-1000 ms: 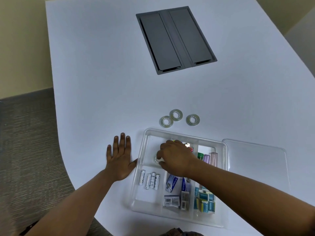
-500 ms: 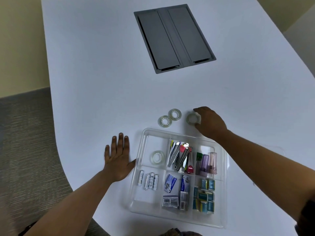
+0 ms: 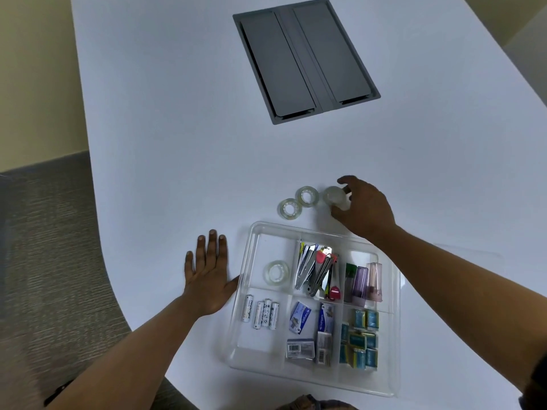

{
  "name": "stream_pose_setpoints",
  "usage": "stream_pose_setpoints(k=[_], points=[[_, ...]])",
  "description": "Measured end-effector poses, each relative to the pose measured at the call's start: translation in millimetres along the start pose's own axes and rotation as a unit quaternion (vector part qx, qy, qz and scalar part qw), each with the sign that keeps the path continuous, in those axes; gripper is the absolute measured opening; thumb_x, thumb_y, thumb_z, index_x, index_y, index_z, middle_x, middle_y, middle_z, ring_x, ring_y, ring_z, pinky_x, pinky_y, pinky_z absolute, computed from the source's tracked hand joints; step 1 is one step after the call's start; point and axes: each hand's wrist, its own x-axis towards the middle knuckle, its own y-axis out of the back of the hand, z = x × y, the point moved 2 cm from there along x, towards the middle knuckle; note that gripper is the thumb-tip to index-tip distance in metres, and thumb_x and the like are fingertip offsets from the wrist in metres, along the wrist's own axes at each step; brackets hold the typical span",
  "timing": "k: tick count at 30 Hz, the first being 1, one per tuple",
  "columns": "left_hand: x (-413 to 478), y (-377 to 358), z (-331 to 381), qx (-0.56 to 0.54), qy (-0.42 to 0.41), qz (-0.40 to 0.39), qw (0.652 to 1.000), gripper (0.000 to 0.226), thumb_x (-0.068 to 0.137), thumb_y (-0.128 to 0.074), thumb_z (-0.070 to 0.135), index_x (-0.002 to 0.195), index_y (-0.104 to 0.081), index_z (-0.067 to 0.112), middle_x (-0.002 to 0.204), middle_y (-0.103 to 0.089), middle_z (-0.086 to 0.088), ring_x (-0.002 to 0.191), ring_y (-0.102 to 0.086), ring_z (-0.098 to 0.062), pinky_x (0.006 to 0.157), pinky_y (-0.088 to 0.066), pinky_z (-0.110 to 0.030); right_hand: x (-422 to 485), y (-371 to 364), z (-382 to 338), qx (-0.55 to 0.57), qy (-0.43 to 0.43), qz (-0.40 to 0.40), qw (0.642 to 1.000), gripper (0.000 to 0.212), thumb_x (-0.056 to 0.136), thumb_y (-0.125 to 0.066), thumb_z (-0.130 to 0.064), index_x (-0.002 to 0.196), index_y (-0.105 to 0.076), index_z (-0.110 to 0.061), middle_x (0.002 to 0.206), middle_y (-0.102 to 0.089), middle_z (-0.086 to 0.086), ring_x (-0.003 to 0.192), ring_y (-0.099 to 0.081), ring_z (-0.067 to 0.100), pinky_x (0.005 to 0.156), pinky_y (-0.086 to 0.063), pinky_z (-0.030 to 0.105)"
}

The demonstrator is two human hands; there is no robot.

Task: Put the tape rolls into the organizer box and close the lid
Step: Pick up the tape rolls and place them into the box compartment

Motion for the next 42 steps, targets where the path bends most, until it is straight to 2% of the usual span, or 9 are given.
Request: stream_pose_setpoints(k=[4,11,15,19,26,33,37,40,42], points=[[-1,0,0,0.0,-0.001,0.004,1.0,0.093,0.089,-0.027,0.064,0.136,0.038,0.018,0.147,0.045,0.001,0.135,0.041,-0.022,0.113,0.015,-0.05,-32,6,-38,0.053,0.096,0.022,0.994,0.026,0.075,-0.075,-0.032,0.097,-0.068,-0.021,0.102,-0.07,0.003,0.091,-0.063,0.025,0.081,-0.05,0.041],[1,-3,-2,0.008,-0.003,0.009,1.0,0.094,0.087,-0.027,0.064,0.133,0.041,0.019,0.145,0.047,0.001,0.135,0.042,-0.021,0.113,0.015,-0.05,-95,-38,-86,-0.039,0.23,-0.124,0.965,0.027,0.082,-0.067,-0.036,0.107,-0.072,-0.025,0.126,-0.062,0.0,0.113,-0.054,0.022,0.094,-0.037,0.037],[2,-5,-4,0.007,-0.007,0.018,1.0,0.094,0.087,-0.026,0.066,0.133,0.042,0.021,0.146,0.046,0.001,0.134,0.042,-0.021,0.112,0.016,-0.049,-100,-64,-94,-0.092,0.25,-0.144,0.953,0.024,0.086,-0.064,-0.029,0.109,-0.072,-0.025,0.132,-0.059,-0.001,0.122,-0.047,0.023,0.097,-0.033,0.039],[2,-8,-5,0.005,-0.013,0.025,1.0,0.094,0.086,-0.025,0.068,0.134,0.041,0.022,0.146,0.046,0.002,0.135,0.042,-0.021,0.111,0.018,-0.048,-95,-77,-99,-0.142,0.284,-0.14,0.938,0.018,0.085,-0.065,-0.025,0.101,-0.073,-0.024,0.122,-0.065,-0.002,0.115,-0.05,0.024,0.091,-0.036,0.039],[3,-9,-6,0.005,-0.016,0.038,0.999,0.094,0.087,-0.026,0.068,0.136,0.039,0.021,0.148,0.043,0.0,0.136,0.04,-0.023,0.112,0.016,-0.05,-97,-80,-94,-0.065,0.268,-0.159,0.948,0.039,0.084,-0.068,-0.029,0.123,-0.064,-0.024,0.133,-0.062,-0.004,0.127,-0.048,0.02,0.1,-0.035,0.039],[3,-11,-7,0.008,-0.015,0.048,0.999,0.092,0.082,-0.013,0.073,0.137,0.037,0.02,0.149,0.043,0.001,0.137,0.039,-0.022,0.112,0.015,-0.05,-98,-36,-53,0.016,0.187,-0.023,0.982,0.038,0.081,-0.074,-0.027,0.118,-0.068,-0.019,0.132,-0.063,0.002,0.124,-0.056,0.023,0.102,-0.044,0.042],[1,-13,-7,0.005,-0.018,0.066,0.998,0.092,0.078,-0.006,0.074,0.141,0.032,0.019,0.151,0.039,0.0,0.138,0.037,-0.021,0.112,0.015,-0.048,-101,-29,-17,-0.031,0.115,0.023,0.993,0.058,0.09,-0.062,-0.042,0.142,-0.047,-0.02,0.154,-0.038,0.001,0.146,-0.028,0.021,0.113,-0.029,0.043],[-3,-12,-6,-0.011,-0.021,0.088,0.996,0.092,0.079,-0.009,0.074,0.145,0.024,0.019,0.155,0.03,0.0,0.141,0.032,-0.019,0.115,0.012,-0.047,-107,-39,3,-0.092,0.086,-0.012,0.992,0.073,0.094,-0.042,-0.061,0.153,-0.025,-0.022,0.161,-0.017,0.0,0.151,-0.005,0.018,0.118,-0.011,0.039],[-7,-5,-3,-0.039,-0.02,0.128,0.991,0.092,0.08,-0.012,0.074,0.152,0.002,0.018,0.161,0.011,-0.001,0.147,0.017,-0.02,0.117,0.002,-0.047,-109,-44,11,-0.116,0.093,-0.025,0.988,0.077,0.093,-0.032,-0.066,0.155,-0.018,-0.022,0.163,-0.013,-0.001,0.151,-0.001,0.017,0.121,-0.008,0.04]])
